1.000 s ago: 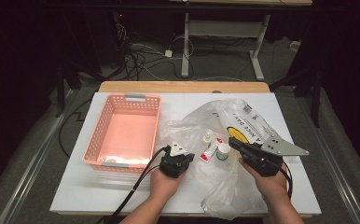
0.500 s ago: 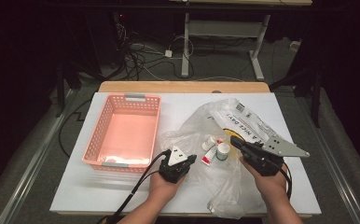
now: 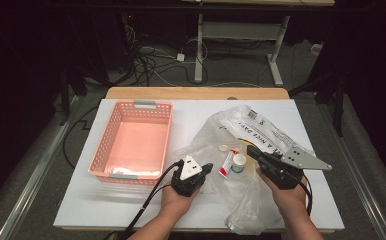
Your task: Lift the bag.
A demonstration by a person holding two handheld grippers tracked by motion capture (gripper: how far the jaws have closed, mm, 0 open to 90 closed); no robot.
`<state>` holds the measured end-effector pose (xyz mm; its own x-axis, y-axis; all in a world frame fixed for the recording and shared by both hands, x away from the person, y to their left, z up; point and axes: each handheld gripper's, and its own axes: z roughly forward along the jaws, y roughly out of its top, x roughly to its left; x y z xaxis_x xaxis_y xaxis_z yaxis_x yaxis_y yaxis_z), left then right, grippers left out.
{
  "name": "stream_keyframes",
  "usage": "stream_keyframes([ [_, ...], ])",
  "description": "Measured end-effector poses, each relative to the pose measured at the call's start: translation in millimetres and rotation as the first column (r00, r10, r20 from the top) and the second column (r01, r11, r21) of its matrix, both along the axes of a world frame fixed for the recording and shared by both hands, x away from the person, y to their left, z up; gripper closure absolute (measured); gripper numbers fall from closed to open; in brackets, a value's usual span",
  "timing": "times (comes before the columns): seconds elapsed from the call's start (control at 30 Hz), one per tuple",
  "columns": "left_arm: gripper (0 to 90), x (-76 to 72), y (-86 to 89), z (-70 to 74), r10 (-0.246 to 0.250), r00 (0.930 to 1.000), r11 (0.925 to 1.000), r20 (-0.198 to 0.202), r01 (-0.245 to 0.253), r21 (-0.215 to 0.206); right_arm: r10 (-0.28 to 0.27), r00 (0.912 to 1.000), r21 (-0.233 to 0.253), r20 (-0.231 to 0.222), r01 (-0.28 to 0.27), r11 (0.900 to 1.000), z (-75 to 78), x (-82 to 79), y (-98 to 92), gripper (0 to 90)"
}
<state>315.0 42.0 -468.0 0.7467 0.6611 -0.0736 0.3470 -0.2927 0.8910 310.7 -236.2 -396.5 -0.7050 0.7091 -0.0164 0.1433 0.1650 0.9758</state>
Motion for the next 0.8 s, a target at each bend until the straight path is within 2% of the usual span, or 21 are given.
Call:
stream_keyframes([
  [0.17,88.2,-2.4,1.7,17.2,0.007,0.9981,0.9995,0.060,-0.005,-0.031,-0.021,0.9996,0.016,0.016,0.021,1.000,4.9,2.0,0.5,90.0],
  [0.4,88.2,0.7,3.8,31.3,0.024,0.9944,0.9974,0.102,-0.017,-0.069,-0.057,0.9978,0.012,0.032,0.057,0.998,5.6,4.8,2.6,90.0],
  [0.5,88.3,2.5,3.5,40.2,0.036,0.9905,0.9966,0.133,-0.026,-0.078,-0.077,0.9963,0.022,0.039,0.076,0.997,7.6,9.0,2.2,90.0],
  [0.63,88.2,7.4,4.0,55.7,0.067,0.9850,0.9928,0.159,-0.050,-0.109,-0.105,0.9928,0.054,0.057,0.102,0.993,15.7,15.7,1.6,90.0],
  [0.8,88.3,17.2,2.9,76.1,0.084,0.9766,0.9921,0.198,-0.063,-0.109,-0.130,0.9885,0.060,0.078,0.125,0.990,27.0,30.3,2.7,90.0],
])
